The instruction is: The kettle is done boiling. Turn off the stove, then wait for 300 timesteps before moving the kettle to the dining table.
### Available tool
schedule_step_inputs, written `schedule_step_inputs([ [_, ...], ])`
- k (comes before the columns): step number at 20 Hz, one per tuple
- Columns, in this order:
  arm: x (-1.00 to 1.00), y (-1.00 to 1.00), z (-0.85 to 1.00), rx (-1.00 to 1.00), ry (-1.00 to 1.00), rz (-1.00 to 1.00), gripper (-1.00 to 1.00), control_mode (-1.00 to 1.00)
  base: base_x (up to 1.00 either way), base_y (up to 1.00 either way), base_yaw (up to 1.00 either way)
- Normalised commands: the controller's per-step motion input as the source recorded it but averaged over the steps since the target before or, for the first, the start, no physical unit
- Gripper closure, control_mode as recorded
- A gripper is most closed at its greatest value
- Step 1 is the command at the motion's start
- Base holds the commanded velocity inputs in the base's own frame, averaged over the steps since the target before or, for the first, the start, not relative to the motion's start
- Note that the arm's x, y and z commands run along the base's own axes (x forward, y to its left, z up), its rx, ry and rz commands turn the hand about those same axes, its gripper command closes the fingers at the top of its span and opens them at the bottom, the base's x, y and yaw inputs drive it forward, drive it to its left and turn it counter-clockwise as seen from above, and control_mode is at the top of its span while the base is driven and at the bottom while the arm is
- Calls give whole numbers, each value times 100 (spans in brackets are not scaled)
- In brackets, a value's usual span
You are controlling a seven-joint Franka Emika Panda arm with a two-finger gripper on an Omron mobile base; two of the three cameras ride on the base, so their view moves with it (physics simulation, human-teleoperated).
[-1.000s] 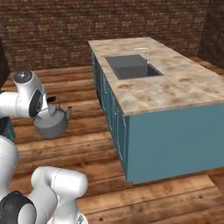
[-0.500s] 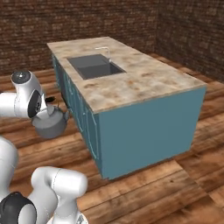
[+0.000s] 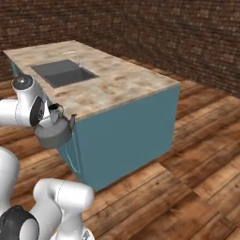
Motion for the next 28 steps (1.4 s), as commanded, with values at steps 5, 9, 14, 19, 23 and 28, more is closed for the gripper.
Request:
schedule_step_inputs([
  [5, 0, 0, 0, 0, 0, 0, 100, 100, 40, -14, -32],
  [9, 0, 0, 0, 0, 0, 0, 100, 100, 54, -5, -23],
  [14, 0, 0, 0, 0, 0, 0, 100, 100, 62, -1, -16],
  [19, 0, 0, 0, 0, 0, 0, 100, 100, 60, 0, -12],
  [23, 0, 0, 0, 0, 0, 0, 100, 100, 59, -9, -8],
  [28, 0, 0, 0, 0, 0, 0, 100, 100, 57, -28, -2],
])
